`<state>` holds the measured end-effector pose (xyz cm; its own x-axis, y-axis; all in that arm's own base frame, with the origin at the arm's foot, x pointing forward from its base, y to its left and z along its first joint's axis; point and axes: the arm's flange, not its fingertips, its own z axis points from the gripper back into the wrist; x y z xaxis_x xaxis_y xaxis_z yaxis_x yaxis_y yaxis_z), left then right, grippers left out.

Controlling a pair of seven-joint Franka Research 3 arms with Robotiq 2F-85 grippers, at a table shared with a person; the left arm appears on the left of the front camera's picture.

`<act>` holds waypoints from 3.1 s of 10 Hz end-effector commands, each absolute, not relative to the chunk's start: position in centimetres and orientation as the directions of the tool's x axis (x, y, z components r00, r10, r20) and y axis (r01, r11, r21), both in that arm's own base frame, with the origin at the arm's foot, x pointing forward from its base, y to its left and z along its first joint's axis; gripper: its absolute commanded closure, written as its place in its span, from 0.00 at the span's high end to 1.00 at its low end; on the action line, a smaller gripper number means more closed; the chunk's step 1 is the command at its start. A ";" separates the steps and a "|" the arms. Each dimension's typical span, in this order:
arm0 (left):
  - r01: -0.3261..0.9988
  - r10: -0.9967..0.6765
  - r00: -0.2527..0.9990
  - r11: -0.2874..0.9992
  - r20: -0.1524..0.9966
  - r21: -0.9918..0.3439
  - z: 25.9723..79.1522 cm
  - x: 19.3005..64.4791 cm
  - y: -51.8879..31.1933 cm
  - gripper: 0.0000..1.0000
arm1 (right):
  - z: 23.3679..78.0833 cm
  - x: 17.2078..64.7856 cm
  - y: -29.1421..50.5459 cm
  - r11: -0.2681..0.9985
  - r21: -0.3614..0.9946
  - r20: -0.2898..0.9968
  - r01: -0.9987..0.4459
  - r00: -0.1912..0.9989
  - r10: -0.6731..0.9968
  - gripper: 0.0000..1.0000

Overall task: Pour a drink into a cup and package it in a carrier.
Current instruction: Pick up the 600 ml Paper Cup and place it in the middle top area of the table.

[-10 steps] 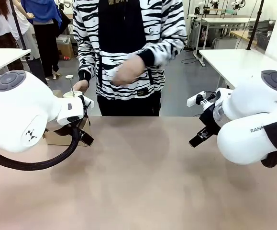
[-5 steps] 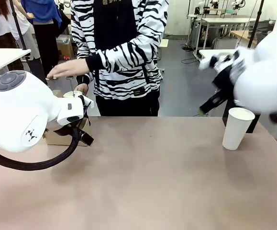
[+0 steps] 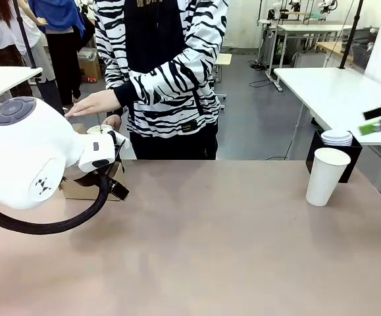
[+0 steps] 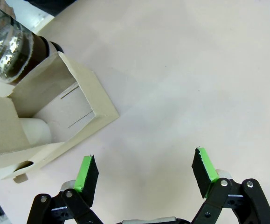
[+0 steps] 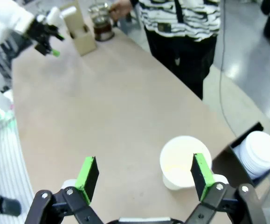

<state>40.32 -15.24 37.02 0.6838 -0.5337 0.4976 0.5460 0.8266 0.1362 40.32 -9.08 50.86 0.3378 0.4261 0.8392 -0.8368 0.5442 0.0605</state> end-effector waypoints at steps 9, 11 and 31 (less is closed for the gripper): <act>0.546 -0.533 0.684 0.827 0.498 0.135 37.0 40.3 -15.2 1.00 | 44.1 42.8 -16.6 0.475 0.192 0.904 -0.859 0.343 0.254 1.00; 0.546 -0.533 0.684 0.827 0.498 0.135 37.0 40.3 -15.2 1.00 | 39.4 42.7 -21.1 0.432 0.157 0.956 -0.888 0.247 0.161 1.00; 0.546 -0.533 0.684 0.827 0.498 0.135 37.0 40.3 -15.2 1.00 | 21.8 48.5 -13.3 0.440 0.076 0.997 -0.895 0.065 -0.040 1.00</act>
